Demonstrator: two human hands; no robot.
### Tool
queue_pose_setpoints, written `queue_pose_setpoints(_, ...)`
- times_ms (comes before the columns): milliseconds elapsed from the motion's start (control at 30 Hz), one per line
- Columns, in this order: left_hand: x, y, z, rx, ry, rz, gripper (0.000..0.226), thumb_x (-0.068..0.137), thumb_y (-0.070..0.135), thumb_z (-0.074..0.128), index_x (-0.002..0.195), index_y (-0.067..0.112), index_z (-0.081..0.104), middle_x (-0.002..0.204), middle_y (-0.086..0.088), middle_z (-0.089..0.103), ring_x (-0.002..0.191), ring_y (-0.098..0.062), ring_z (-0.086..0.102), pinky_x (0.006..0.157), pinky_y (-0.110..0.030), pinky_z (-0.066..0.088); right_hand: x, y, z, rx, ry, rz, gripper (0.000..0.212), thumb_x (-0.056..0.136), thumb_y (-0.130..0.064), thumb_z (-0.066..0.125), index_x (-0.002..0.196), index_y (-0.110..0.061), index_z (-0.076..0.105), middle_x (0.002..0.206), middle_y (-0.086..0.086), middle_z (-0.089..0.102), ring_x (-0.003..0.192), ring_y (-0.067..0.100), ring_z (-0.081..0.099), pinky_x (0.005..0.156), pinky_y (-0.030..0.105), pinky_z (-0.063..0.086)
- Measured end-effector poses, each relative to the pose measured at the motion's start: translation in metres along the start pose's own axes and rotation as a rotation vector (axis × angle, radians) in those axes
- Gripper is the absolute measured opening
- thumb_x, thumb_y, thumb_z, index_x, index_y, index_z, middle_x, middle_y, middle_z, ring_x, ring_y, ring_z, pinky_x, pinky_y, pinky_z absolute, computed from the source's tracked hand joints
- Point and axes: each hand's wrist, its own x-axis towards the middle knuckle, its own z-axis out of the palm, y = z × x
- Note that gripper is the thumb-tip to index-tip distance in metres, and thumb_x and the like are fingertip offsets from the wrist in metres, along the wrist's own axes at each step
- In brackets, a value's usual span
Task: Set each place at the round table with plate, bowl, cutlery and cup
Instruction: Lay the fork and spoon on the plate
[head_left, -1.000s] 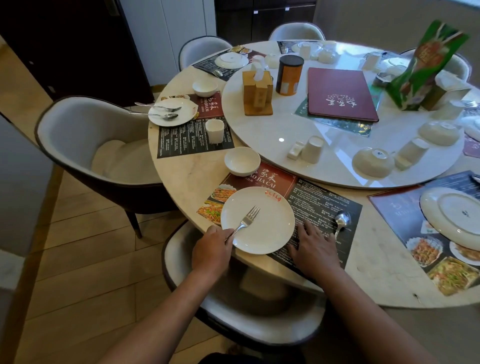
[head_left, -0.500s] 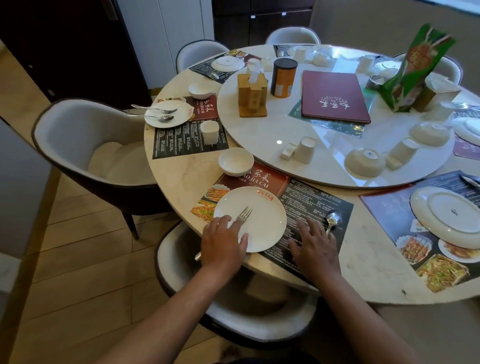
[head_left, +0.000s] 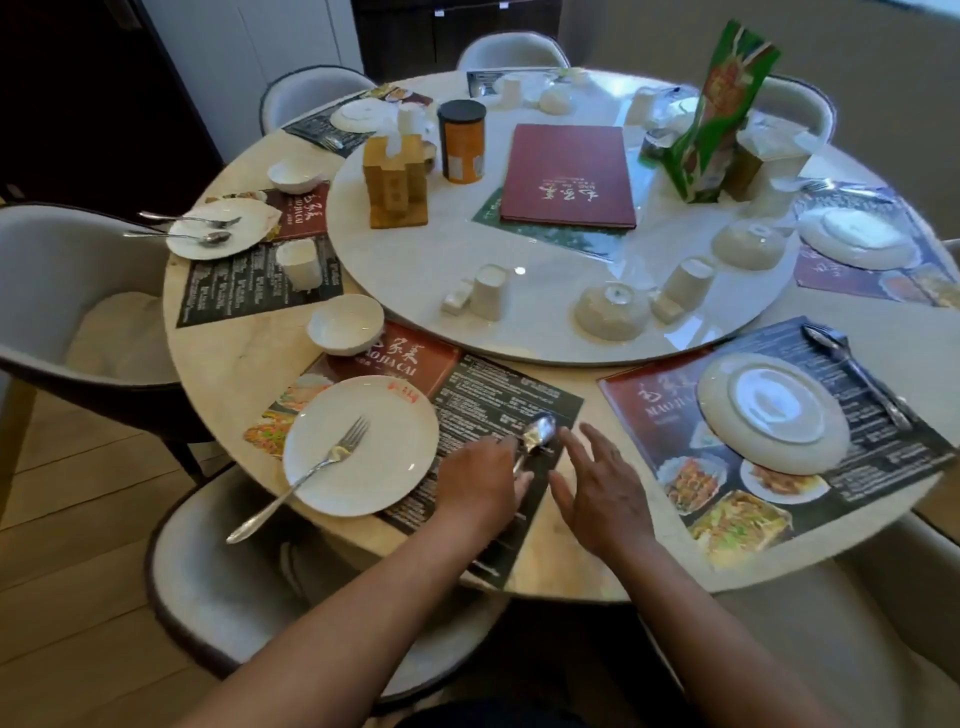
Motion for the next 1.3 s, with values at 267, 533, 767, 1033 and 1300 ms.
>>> queue_pose_setpoints(267, 0.020, 0.030, 0.018, 0.054, -0.079, -0.192, 0.015, 0.098, 0.019, 0.052, 0.103, 0.015, 0.065, 0.096, -0.004, 0.068, 0.081, -0.024, 0.064, 0.060, -0.034, 0.041, 0.009, 0.037, -0.004, 0.035, -0.058, -0.088, 0.060, 0.100, -0.044, 0.047, 0.154, -0.026, 0.030, 0.161, 0.003, 0.029, 0.145, 0.021, 0.034, 0.111, 0.042, 0.035)
queue_pose_setpoints(533, -0.006, 0.009, -0.003, -0.048, 0.124, -0.340, 0.019, 0.103, 0.028, 0.047, 0.110, 0.022, 0.063, 0.100, 0.002, 0.060, 0.082, -0.014, 0.058, 0.066, -0.028, 0.047, 0.031, 0.001, -0.004, 0.038, -0.050, -0.217, 0.064, 0.096, -0.047, 0.054, 0.152, -0.025, 0.032, 0.156, 0.003, 0.036, 0.142, 0.021, 0.036, 0.115, 0.044, 0.034)
queue_pose_setpoints(767, -0.052, -0.063, -0.026, -0.088, 0.205, -0.472, 0.028, 0.105, 0.030, 0.044, 0.125, 0.027, 0.064, 0.107, 0.000, 0.060, 0.092, -0.019, 0.061, 0.073, -0.031, 0.051, 0.034, -0.063, 0.018, -0.043, -0.175, -0.294, 0.075, 0.092, -0.058, 0.053, 0.154, -0.028, 0.025, 0.161, 0.003, 0.027, 0.149, 0.022, 0.024, 0.123, 0.045, 0.019)
queue_pose_setpoints(1033, -0.075, -0.129, -0.025, -0.133, 0.143, -0.521, 0.030, 0.100, 0.023, 0.055, 0.126, 0.021, 0.070, 0.116, -0.007, 0.067, 0.107, -0.025, 0.063, 0.088, -0.037, 0.054, 0.019, -0.089, 0.037, -0.063, -0.222, -0.229, 0.074, 0.095, -0.061, 0.046, 0.156, -0.026, 0.022, 0.166, 0.002, 0.017, 0.153, 0.023, 0.014, 0.124, 0.043, 0.016)
queue_pose_setpoints(1300, -0.072, -0.147, -0.029, -0.022, 0.137, -0.455, 0.025, 0.102, 0.030, 0.051, 0.110, 0.023, 0.074, 0.102, -0.001, 0.072, 0.095, -0.023, 0.068, 0.074, -0.035, 0.053, 0.014, -0.096, 0.037, -0.072, -0.215, -0.181, 0.073, 0.095, -0.058, 0.047, 0.156, -0.026, 0.025, 0.165, 0.000, 0.019, 0.152, 0.022, 0.017, 0.124, 0.042, 0.020)
